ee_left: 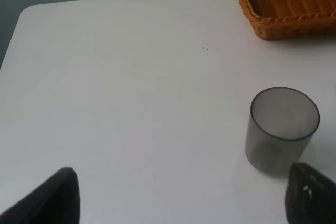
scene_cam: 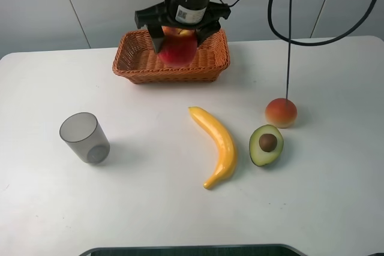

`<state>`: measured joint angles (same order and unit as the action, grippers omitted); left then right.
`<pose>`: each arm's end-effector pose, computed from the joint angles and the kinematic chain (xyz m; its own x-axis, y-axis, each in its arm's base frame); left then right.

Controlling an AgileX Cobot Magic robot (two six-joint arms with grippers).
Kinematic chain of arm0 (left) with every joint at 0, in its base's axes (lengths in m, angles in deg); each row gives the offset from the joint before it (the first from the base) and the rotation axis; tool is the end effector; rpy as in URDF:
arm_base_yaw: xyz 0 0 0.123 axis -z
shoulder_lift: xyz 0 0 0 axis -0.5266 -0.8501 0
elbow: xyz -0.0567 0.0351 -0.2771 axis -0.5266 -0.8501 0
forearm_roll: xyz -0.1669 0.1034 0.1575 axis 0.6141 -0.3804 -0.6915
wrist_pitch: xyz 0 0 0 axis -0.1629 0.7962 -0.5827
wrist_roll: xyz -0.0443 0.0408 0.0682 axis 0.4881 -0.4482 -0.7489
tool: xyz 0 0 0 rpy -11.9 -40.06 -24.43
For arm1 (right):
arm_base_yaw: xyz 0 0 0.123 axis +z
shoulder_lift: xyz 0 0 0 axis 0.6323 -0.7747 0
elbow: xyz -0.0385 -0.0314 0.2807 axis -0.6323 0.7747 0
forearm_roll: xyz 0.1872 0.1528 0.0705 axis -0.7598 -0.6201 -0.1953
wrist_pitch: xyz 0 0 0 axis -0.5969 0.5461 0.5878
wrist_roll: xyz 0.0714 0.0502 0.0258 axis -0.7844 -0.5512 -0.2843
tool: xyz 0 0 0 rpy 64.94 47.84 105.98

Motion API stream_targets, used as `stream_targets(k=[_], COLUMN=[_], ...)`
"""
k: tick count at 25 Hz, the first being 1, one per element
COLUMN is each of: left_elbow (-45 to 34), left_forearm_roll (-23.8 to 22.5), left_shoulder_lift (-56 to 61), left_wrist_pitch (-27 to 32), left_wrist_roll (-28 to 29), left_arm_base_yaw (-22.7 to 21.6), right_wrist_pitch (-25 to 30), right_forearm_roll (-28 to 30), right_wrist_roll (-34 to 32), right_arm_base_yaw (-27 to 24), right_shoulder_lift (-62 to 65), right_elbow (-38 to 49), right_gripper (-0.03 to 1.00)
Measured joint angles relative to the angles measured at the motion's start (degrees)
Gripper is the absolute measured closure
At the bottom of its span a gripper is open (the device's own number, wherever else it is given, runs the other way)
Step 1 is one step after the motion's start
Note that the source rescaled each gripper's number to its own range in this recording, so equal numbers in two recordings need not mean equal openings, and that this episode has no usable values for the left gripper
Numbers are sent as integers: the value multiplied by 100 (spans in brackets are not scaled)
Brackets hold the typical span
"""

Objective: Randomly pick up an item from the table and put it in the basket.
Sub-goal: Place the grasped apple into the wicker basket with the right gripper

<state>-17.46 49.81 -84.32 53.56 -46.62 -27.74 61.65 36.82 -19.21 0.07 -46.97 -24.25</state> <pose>-0.0074 0.0061 0.2794 -0.4662 0.0447 -0.8836 0.0218 0.9990 0.0390 0.3542 0.2898 0.2391 -0.8881 -0.2688 -0.3728 -0.3407 0.9295 0.1413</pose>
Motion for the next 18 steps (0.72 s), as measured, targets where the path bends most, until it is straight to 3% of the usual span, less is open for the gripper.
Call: stream_targets(k=[7, 18], left_elbow=[0, 0], left_forearm_roll=[-10, -10], left_shoulder_lift=[0, 0], left_wrist_pitch=[0, 0], left_wrist_roll=[0, 12], left_arm_base_yaw=[0, 0], right_wrist_pitch=[-724, -1302], right_forearm_roll=[1072, 1290], right_wrist_roll=[-1124, -1323], right_arm_base_yaw=[-39, -418], right_shoulder_lift=[0, -674], right_elbow=[-152, -267], right_gripper=[93, 93])
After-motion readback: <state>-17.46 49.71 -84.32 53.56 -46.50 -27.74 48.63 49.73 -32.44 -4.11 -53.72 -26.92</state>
